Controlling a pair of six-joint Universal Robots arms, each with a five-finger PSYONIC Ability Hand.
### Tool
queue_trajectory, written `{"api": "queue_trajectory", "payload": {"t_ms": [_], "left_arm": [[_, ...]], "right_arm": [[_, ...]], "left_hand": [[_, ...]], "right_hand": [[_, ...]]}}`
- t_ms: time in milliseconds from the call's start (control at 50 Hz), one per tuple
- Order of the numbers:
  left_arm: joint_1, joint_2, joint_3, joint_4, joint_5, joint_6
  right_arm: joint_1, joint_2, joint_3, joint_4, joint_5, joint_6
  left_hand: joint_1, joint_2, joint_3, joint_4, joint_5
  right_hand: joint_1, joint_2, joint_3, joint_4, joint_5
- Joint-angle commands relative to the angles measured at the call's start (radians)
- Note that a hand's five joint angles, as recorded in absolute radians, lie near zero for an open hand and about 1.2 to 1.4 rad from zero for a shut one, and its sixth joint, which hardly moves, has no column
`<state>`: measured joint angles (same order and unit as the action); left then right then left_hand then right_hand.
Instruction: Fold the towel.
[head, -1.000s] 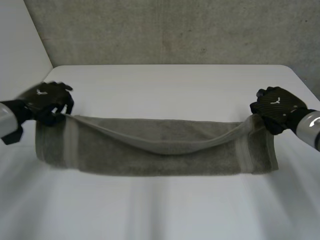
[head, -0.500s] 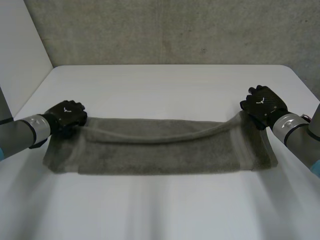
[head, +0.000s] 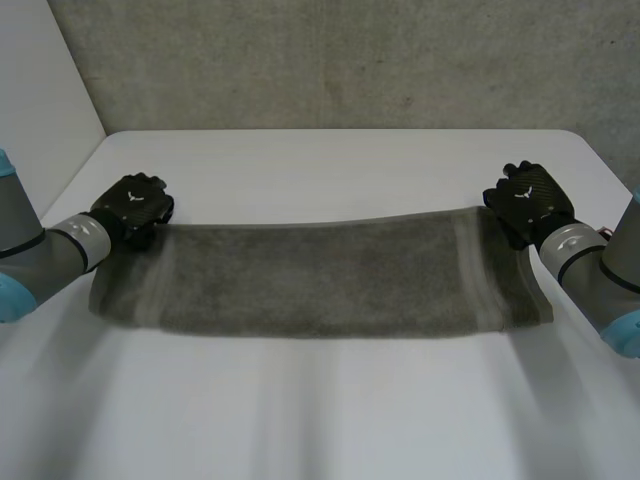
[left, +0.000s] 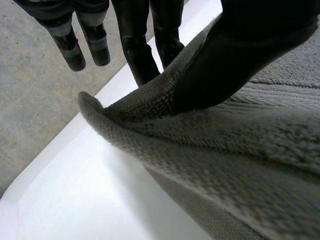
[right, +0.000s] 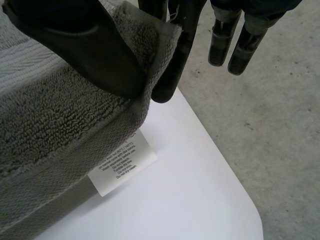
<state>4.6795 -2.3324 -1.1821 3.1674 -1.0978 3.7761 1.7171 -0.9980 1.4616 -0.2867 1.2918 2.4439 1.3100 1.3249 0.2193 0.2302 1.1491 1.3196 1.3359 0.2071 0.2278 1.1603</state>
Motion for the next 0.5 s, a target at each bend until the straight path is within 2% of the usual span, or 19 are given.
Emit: {"api": "queue_trajectory", "payload": {"t_ms": [20, 320, 340, 360, 380, 400, 420, 440, 480, 500], "left_arm": [[-0.004, -0.036, 0.027, 0.006, -0.011, 0.005], [-0.029, -0.081, 0.048, 0.074, -0.03, 0.005], [-0.032, -0.081, 0.048, 0.072, -0.031, 0.005], [-0.036, -0.077, 0.047, 0.071, -0.034, 0.004], [-0.036, -0.077, 0.047, 0.071, -0.034, 0.004], [-0.039, -0.073, 0.044, 0.068, -0.042, 0.002], [-0.047, -0.061, 0.038, 0.065, -0.053, 0.002], [-0.047, -0.061, 0.038, 0.065, -0.053, 0.002], [-0.067, -0.012, 0.026, 0.062, -0.068, -0.006], [-0.067, -0.011, 0.025, 0.062, -0.068, -0.006]], "right_arm": [[0.002, 0.027, -0.009, -0.012, 0.001, -0.003], [0.022, 0.113, -0.055, -0.043, 0.021, -0.009], [0.022, 0.116, -0.061, -0.043, 0.027, -0.011], [0.022, 0.116, -0.061, -0.043, 0.027, -0.011], [0.022, 0.117, -0.069, -0.043, 0.03, -0.009], [0.022, 0.117, -0.069, -0.043, 0.03, -0.009], [0.022, 0.113, -0.075, -0.042, 0.034, -0.009], [0.021, 0.095, -0.079, -0.042, 0.035, -0.005], [0.019, 0.064, -0.079, -0.043, 0.037, 0.003], [0.018, 0.021, -0.073, -0.042, 0.038, 0.012]], "left_hand": [[0.086, 0.071, -0.045, -0.056, 0.073], [0.086, 0.071, -0.045, -0.056, 0.073], [-0.108, -0.123, -0.045, -0.056, -0.122], [-0.485, -0.5, -0.045, -0.056, -0.499], [-0.489, -0.504, -0.045, -0.056, -0.502], [-0.698, -0.713, -0.045, -0.056, -0.712], [-0.776, -0.791, -0.045, -0.056, -0.789], [-0.776, -0.791, -0.045, -0.056, -0.79], [-1.013, -1.028, -0.045, -0.056, -1.027], [-1.014, -1.029, -0.045, -0.056, -1.028]], "right_hand": [[0.077, 0.06, -0.033, -0.053, 0.061], [0.077, 0.06, -0.033, -0.053, 0.061], [0.002, -0.014, -0.033, -0.053, -0.013], [0.001, -0.015, -0.033, -0.053, -0.014], [-0.528, -0.544, -0.033, -0.053, -0.543], [-0.533, -0.549, -0.033, -0.053, -0.548], [-1.145, -1.161, -0.033, -0.053, -1.16], [-1.145, -1.161, -0.033, -0.053, -1.16], [-1.145, -1.161, -0.033, -0.053, -1.16], [-1.145, -1.161, -0.033, -0.053, -1.16]]}}
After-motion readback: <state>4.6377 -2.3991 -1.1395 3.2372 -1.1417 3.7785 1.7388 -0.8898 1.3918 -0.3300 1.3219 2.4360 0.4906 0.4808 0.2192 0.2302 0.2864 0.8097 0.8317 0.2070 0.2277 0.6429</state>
